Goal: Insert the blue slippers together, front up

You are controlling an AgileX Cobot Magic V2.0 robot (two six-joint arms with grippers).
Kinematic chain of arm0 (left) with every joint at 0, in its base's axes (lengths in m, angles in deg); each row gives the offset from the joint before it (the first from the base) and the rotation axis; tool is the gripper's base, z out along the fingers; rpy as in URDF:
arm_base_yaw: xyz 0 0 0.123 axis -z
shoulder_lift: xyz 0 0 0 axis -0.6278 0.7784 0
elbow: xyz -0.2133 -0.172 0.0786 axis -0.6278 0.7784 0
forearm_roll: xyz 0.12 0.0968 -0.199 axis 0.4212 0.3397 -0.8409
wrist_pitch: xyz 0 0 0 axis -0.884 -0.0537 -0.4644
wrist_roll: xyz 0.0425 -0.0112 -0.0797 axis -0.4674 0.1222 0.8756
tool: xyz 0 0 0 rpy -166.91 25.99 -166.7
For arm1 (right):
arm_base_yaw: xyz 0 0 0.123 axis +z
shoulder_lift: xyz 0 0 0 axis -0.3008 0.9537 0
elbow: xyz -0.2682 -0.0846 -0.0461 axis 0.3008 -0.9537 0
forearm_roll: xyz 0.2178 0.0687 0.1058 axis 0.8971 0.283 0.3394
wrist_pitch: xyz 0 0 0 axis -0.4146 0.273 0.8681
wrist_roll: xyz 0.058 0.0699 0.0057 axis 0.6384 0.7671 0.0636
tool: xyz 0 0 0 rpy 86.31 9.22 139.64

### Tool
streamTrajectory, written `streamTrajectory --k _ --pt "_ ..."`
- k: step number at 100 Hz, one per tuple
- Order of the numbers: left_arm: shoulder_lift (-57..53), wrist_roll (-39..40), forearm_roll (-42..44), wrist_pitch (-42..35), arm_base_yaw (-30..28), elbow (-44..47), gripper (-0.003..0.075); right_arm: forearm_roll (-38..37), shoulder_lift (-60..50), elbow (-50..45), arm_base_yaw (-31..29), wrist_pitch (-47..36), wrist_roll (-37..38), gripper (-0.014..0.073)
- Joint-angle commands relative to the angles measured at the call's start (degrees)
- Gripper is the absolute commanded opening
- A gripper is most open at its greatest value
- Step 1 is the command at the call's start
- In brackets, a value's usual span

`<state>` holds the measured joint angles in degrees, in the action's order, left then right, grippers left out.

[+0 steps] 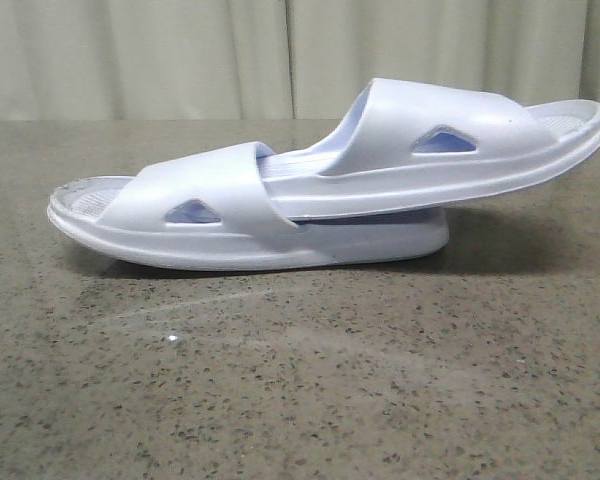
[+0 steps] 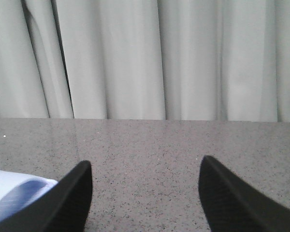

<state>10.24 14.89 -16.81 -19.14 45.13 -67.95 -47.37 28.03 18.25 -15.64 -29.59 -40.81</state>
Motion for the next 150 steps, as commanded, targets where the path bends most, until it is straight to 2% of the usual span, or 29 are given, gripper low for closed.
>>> streamTrajectory --k 1,8,17,34,51,150 --pt "0.27 0.02 -1.05 -1.22 0.45 -1.42 0.0475 -0.42 0.39 1.46 -0.38 -4.46 -0.55 0.0388" --pt "0.27 0.02 -1.05 -1.22 0.45 -1.42 0.0463 -0.42 0.39 1.46 -0.38 -4.83 -0.55 0.0336" --pt "0.27 0.02 -1.05 -1.22 0.45 -1.42 0.0399 -0.42 0.39 1.46 -0.38 -4.98 -0.55 0.0225" --pt "0.27 0.02 -1.05 -1.33 0.45 -1.42 0.0204 -0.42 0.39 1.46 -0.38 -4.98 -0.55 0.0015" --pt "0.27 0.02 -1.05 -1.33 0.45 -1.42 0.0014 -0.42 0.39 1.46 -0.38 -4.98 -0.55 -0.0090" --pt "0.27 0.02 -1.05 -1.33 0.45 -1.42 0.0016 -0.42 0.39 1.46 -0.38 -4.33 -0.55 -0.0092"
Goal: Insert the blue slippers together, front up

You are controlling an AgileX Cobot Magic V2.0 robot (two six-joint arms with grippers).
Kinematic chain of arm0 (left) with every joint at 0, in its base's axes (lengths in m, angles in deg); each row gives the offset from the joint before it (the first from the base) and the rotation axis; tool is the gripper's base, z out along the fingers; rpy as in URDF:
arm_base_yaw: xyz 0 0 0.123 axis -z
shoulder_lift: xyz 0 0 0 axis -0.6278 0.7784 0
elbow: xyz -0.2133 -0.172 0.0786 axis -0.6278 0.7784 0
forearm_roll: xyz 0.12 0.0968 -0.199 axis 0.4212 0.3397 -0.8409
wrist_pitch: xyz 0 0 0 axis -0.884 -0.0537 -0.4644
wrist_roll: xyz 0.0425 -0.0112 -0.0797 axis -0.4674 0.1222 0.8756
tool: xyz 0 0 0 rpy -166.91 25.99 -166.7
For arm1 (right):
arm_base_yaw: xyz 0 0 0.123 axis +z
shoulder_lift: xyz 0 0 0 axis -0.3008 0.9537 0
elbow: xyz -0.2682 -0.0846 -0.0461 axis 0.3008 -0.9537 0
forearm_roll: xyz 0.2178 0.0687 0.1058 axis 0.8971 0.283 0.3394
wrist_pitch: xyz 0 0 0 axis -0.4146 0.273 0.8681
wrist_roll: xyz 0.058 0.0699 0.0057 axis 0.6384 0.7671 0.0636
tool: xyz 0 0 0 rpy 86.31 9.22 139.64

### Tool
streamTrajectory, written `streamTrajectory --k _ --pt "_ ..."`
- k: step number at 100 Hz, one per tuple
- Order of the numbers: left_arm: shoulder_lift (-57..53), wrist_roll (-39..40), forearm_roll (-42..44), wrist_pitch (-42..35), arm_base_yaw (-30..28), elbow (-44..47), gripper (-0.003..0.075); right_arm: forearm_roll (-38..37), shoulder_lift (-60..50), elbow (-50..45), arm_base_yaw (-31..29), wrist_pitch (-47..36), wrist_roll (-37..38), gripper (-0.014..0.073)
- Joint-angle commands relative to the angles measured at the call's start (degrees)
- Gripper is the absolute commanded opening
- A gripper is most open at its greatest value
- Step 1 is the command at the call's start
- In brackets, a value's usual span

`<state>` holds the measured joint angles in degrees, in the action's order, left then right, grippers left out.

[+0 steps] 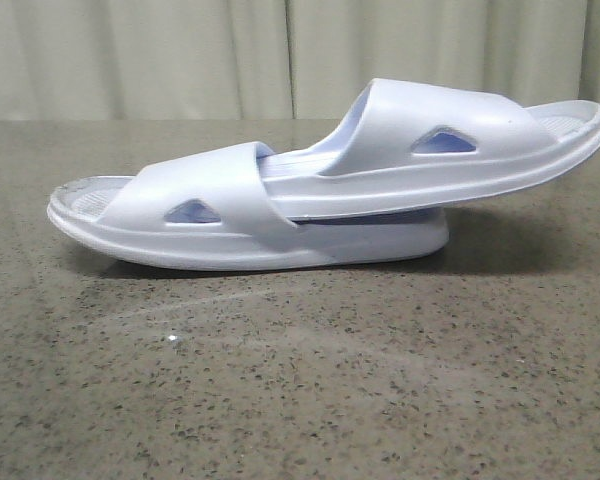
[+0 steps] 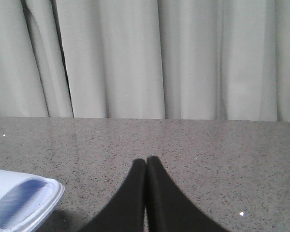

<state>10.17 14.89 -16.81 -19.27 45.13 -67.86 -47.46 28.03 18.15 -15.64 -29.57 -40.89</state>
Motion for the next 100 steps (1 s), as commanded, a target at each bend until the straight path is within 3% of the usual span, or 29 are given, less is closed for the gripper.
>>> streamTrajectory --k 1,18,32,39,54,61,89,100 --pt "0.35 0.02 -1.05 -1.35 0.45 -1.50 0.0016 -0.33 0.39 1.56 -0.38 -4.35 -0.46 -0.0092" --pt "0.35 0.02 0.72 -1.89 0.45 -1.50 0.0016 -0.33 0.39 1.56 -0.38 -4.35 -0.46 -0.0092" --pt "0.14 2.23 13.81 -1.07 0.45 -1.50 0.0016 -0.33 0.39 1.56 -0.38 -4.35 -0.46 -0.0092" --pt "-0.75 10.86 24.18 -1.07 0.45 -1.50 0.0016 -0.33 0.39 1.56 -0.38 -4.35 -0.46 -0.0092" --pt "-5.17 40.57 52.21 -1.07 0.45 -0.30 0.0016 -0.33 0.39 1.56 -0.38 -4.35 -0.46 -0.0092" --pt "-8.13 49.75 60.04 -1.20 0.45 1.34 0.0016 -0.33 0.39 1.56 -0.38 -4.35 -0.46 -0.0092" --pt "-18.47 66.80 76.35 -1.54 0.45 8.16 0.0016 -0.33 0.39 1.56 -0.38 -4.35 -0.46 -0.0092" --pt "-20.38 68.54 78.27 -1.84 0.45 9.75 0.0016 -0.33 0.39 1.56 -0.38 -4.35 -0.46 -0.0092"
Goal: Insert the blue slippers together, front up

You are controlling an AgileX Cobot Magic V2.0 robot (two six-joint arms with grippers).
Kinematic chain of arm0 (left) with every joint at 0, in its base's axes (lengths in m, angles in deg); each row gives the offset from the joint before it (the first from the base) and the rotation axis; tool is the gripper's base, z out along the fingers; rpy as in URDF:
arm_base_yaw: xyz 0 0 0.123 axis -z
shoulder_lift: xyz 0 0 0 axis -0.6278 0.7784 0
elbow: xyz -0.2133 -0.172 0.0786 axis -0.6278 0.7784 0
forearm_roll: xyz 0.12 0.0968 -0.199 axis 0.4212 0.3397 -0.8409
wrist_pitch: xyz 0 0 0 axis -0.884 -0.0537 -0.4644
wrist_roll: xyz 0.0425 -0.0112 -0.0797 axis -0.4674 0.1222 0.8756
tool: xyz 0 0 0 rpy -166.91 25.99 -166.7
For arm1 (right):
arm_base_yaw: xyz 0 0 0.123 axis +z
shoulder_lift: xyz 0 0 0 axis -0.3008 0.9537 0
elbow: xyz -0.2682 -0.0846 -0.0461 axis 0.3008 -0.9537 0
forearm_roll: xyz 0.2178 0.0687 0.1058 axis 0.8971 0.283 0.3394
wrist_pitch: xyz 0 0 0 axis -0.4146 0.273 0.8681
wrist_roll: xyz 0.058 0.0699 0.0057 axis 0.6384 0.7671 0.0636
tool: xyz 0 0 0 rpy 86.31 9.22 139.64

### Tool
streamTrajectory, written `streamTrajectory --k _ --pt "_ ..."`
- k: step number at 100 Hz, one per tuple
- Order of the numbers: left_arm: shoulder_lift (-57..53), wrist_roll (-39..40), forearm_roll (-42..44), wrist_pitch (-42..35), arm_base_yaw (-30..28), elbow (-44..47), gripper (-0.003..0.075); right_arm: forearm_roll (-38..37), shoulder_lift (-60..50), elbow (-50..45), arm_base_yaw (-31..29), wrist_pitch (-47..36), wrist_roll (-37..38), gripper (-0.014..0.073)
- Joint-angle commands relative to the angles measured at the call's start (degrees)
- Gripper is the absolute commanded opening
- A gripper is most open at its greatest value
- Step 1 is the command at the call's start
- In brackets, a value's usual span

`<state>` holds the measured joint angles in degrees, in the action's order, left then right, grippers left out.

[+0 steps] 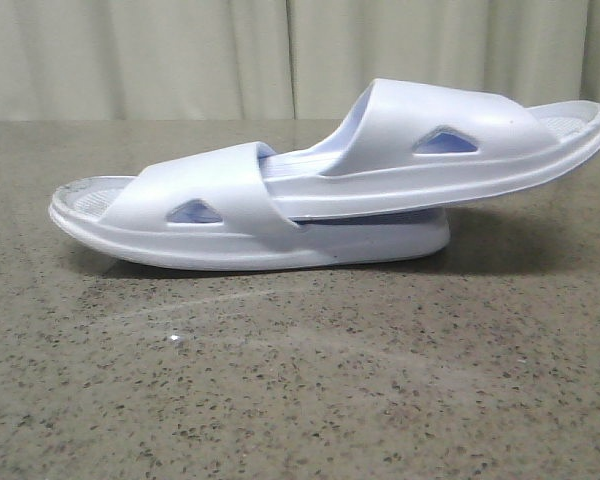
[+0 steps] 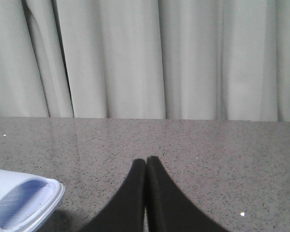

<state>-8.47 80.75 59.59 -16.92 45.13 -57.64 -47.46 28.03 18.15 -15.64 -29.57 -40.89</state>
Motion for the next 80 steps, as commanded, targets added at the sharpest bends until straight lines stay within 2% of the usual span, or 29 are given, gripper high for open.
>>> streamTrajectory --k 1,30,80 --pt "-1.74 2.68 1.88 -4.21 0.45 -0.30 0.0016 -0.33 0.39 1.56 -0.38 -4.35 -0.46 -0.0092" --pt "-1.64 3.24 1.88 -10.64 0.45 4.24 0.0016 -0.33 0.39 1.56 -0.38 -4.35 -0.46 -0.0092" --pt "-1.64 3.24 1.88 -10.00 0.45 4.24 0.0016 -0.33 0.39 1.56 -0.38 -4.35 -0.46 -0.0092"
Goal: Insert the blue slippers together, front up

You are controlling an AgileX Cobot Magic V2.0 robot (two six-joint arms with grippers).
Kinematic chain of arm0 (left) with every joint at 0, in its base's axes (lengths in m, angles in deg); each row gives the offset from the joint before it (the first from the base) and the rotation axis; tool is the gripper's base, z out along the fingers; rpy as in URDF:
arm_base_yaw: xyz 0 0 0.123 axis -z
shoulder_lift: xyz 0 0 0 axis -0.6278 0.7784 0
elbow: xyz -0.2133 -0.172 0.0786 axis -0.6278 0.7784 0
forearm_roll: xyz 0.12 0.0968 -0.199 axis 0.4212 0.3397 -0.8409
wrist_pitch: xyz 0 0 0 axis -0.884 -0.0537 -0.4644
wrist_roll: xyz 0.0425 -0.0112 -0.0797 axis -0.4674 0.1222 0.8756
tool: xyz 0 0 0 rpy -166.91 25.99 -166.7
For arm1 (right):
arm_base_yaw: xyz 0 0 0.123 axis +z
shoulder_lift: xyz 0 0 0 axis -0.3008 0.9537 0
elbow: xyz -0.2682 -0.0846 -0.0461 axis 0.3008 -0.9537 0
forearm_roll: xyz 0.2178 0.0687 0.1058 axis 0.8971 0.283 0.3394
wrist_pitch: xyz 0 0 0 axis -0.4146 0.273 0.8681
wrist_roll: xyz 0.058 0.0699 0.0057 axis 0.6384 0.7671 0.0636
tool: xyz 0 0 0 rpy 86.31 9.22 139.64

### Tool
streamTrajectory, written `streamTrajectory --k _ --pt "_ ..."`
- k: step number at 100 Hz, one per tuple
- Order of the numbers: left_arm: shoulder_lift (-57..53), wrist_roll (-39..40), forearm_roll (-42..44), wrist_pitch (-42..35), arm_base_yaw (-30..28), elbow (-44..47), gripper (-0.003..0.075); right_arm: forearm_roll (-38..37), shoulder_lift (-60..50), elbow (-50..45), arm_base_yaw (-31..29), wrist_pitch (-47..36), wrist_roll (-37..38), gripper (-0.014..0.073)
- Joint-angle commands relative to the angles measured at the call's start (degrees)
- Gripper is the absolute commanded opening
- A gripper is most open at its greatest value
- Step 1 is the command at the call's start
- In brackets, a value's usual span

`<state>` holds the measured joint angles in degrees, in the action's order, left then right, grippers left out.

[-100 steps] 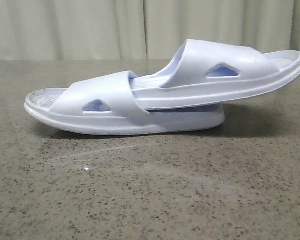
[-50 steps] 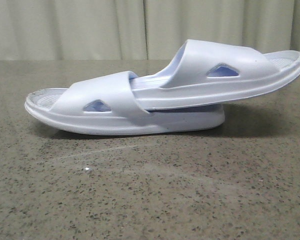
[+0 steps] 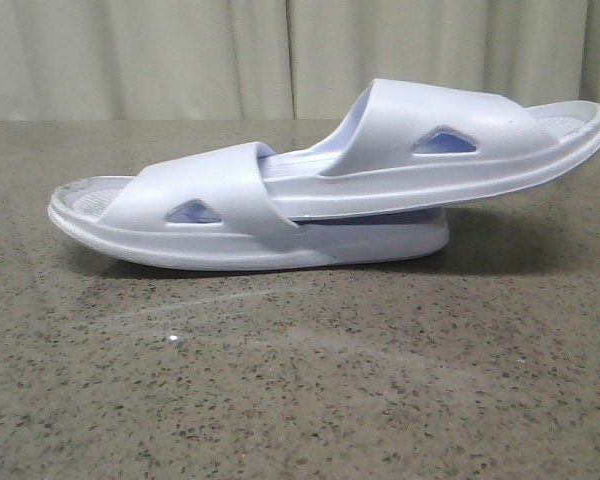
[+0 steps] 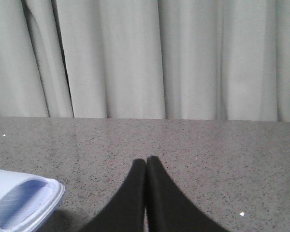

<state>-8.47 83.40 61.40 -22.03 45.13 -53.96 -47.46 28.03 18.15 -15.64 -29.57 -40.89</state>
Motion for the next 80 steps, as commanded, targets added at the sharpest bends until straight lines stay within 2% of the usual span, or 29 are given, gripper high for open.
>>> streamTrajectory --k 1,80 --pt "-1.64 0.58 0.06 -4.88 0.45 0.56 0.0016 -0.33 0.39 1.56 -0.38 -4.35 -0.46 -0.0092" --pt "-1.64 0.58 0.06 -4.88 0.45 0.56 0.0016 -1.15 0.39 -0.08 -0.38 -4.88 -0.35 -0.0092"
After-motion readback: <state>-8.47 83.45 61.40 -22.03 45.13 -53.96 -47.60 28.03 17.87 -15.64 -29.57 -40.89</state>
